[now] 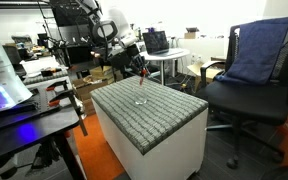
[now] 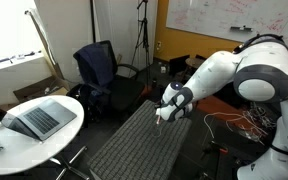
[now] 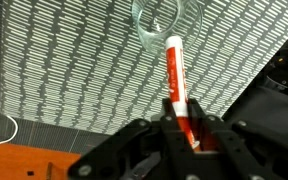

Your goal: Take the marker from the cup and put it on the table

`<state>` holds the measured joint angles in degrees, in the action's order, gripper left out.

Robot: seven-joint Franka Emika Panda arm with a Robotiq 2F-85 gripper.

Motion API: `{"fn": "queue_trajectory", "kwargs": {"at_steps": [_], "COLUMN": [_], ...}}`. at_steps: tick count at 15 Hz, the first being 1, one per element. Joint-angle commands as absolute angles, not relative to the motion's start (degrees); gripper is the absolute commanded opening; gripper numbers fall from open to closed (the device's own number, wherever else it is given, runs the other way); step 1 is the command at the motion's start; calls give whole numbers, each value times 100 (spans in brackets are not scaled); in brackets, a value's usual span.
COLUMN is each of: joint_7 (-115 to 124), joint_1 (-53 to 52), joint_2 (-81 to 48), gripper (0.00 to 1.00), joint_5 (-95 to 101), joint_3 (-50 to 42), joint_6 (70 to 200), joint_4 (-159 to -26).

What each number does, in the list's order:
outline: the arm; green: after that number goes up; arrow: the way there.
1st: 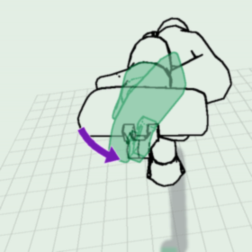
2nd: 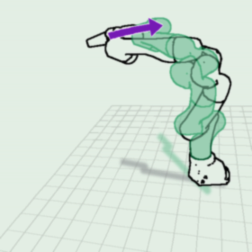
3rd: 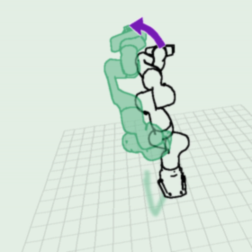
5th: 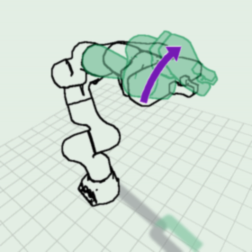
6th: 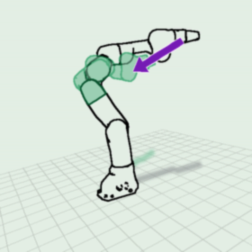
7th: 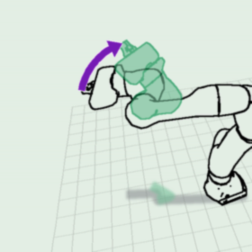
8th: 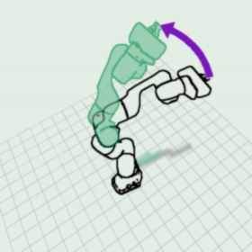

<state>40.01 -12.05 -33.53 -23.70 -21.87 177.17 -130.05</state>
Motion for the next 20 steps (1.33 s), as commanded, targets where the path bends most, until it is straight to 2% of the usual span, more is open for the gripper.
{"fn": "queue_trajectory", "kwargs": {"at_steps": [1,9,20], "joint_7": [4158,4352,4918], "joint_1": [-1142,-338,935], "joint_2": [-2874,-2899,-3530], "gripper": [5,5,5], "joint_5": [-2388,-2828,-3510], "joint_3": [-2274,-1965,-889], "joint_6": [17998,18435,19428], "joint_4": [-13387,-13187,-12695]}}
